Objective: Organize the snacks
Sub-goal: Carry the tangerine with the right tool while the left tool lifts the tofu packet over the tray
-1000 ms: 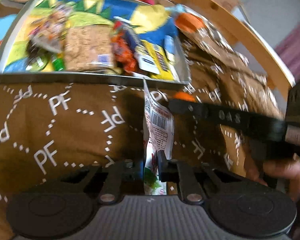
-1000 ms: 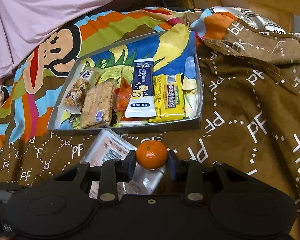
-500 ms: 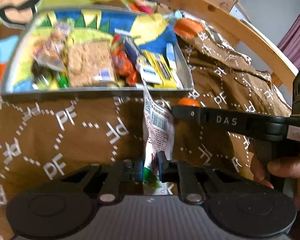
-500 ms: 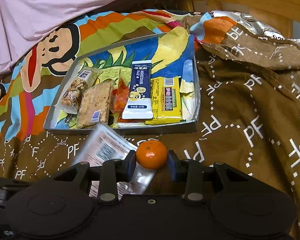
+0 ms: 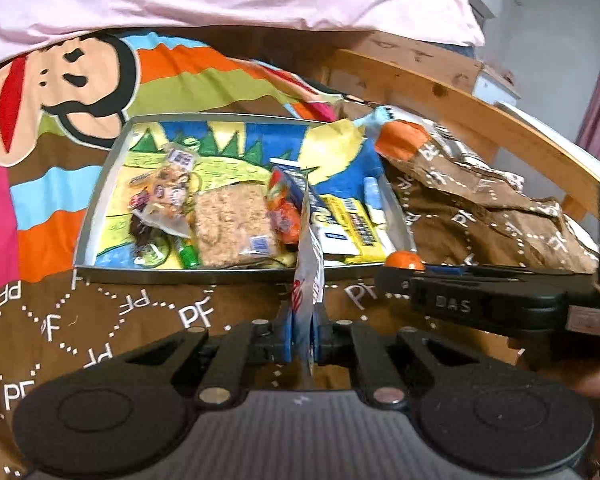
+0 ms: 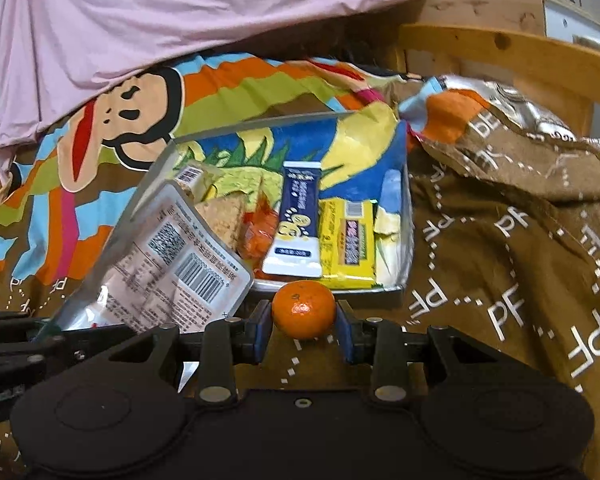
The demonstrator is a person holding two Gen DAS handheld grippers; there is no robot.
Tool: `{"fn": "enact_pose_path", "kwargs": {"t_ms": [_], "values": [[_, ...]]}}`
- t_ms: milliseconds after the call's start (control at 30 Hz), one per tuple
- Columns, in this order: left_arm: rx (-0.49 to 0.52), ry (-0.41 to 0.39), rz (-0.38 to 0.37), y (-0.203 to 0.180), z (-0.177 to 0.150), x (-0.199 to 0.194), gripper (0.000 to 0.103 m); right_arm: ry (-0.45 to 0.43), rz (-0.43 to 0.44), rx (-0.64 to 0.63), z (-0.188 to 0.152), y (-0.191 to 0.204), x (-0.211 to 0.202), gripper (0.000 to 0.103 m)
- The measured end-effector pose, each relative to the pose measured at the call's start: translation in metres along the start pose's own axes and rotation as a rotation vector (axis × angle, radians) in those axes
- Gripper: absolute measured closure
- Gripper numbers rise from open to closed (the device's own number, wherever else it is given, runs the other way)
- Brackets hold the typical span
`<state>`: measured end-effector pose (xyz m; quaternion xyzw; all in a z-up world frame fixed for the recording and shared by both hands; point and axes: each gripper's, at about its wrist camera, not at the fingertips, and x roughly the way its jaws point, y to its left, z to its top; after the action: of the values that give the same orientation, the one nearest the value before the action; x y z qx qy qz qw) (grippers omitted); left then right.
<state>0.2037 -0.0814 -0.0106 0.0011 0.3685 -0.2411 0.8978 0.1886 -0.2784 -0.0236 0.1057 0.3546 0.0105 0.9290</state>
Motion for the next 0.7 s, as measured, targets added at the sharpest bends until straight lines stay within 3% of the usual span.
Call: {"fn": "enact_pose_path", "kwargs": {"t_ms": [167, 333, 500, 700], "values": [[-0.068, -0.056, -0.060, 0.010, 0.006, -0.010, 0.094, -0.038, -0.001, -0.008, 0.002, 0.002, -0.002, 0.067], [-0.100, -0.127, -0.076, 0.017, 0.033, -0.005, 0.094, -0.093, -0.008, -0.021, 0.009, 0.002, 0.005, 0.067], [-0.150, -0.165, -0.067, 0.033, 0.057, 0.023, 0.094, -0.150, -0.035, -0.070, 0.024, 0.004, 0.021, 0.067], [-0.207, -0.181, -0.127, 0.047, 0.075, 0.067, 0.094, -0.179, -0.063, -0.066, 0.038, -0.001, 0.049, 0.067]]}}
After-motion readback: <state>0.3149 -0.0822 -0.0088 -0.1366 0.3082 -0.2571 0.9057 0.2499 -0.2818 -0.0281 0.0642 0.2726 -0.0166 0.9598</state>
